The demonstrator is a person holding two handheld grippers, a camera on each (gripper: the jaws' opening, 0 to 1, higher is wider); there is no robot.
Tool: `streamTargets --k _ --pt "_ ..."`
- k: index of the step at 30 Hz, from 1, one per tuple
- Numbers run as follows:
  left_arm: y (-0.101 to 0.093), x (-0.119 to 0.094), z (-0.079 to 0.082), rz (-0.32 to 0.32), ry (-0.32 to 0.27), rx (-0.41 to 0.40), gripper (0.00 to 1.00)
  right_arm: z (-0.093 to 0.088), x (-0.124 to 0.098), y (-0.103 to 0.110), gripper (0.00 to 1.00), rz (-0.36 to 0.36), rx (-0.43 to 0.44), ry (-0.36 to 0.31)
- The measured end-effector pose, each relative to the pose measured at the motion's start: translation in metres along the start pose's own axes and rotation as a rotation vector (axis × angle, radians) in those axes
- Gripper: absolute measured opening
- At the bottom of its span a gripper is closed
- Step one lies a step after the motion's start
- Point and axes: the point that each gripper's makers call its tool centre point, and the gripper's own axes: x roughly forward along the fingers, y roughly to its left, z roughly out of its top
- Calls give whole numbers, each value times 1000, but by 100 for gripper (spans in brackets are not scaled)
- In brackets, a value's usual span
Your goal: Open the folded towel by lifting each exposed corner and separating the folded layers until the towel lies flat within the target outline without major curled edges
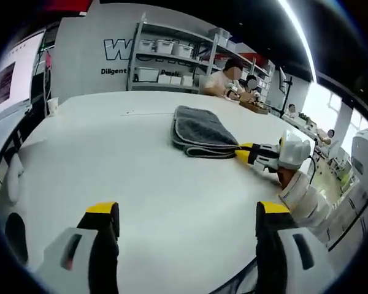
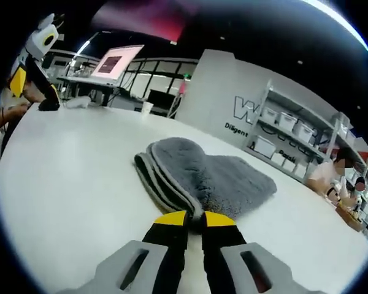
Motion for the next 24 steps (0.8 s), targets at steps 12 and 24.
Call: streamTargets --k 12,24 --pt "-1 0 -2 -4 6 3 90 -10 -3 -18 2 -87 -4 47" --pt "-2 1 0 -9 6 3 90 -19 -13 -42 1 -186 73 68"
